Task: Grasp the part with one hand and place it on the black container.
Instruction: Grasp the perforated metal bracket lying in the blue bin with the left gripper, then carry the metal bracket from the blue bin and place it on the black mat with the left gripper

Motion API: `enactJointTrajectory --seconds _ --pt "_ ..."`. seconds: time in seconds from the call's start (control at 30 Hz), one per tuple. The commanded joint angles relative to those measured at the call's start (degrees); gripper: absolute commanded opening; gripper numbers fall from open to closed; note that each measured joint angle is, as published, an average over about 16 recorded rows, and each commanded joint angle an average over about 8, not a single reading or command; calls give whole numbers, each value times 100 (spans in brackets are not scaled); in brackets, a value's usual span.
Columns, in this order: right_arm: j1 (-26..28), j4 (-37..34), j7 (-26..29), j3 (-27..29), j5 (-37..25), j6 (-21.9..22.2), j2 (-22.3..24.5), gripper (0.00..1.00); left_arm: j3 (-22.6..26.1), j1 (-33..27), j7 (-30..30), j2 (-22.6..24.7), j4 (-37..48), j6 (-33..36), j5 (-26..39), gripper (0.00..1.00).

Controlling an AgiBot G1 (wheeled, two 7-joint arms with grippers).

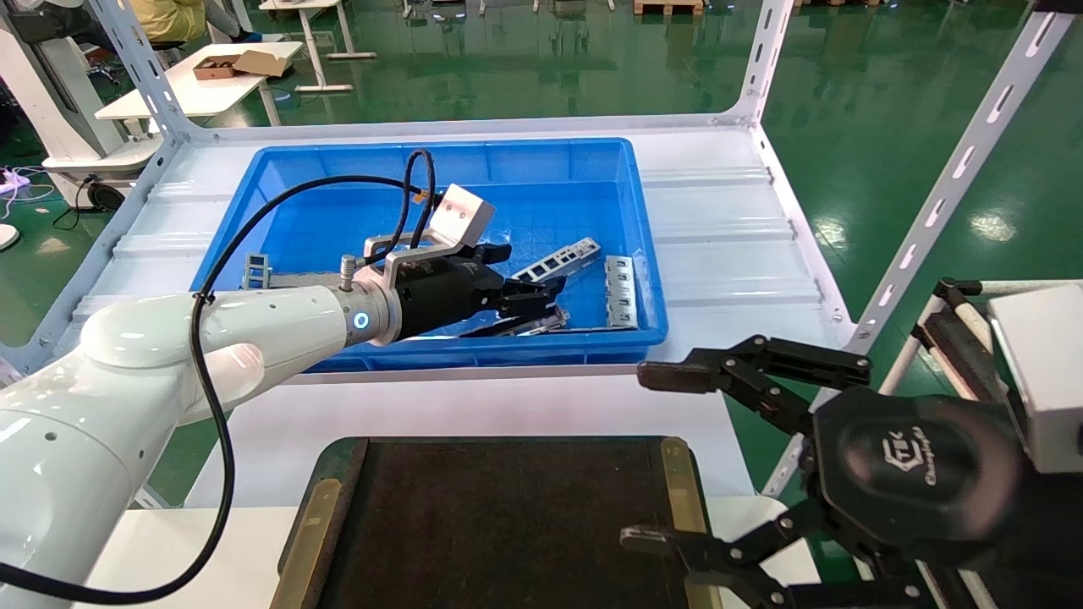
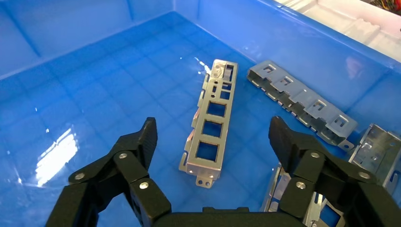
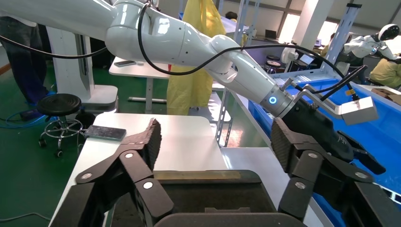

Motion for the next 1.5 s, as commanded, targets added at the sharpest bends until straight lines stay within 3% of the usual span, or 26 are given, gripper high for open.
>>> enactJointTrajectory --seconds 0.03,0.6,1.03,1.2,1.5 --pt "0 0 0 0 0 0 0 0 65 19 -95 -1 -12 -51 -57 0" --pt "1 0 -2 -4 3 2 2 0 534 111 -208 -19 -71 -336 -443 0" --pt "2 0 -3 -7 5 3 3 0 524 43 81 -60 -150 -251 -1065 0" --pt "2 0 -4 -8 5 3 3 0 384 -11 308 -168 -109 171 -1384 0" --pt "2 0 -5 -10 7 4 4 0 122 103 726 -618 -99 1583 -1848 0"
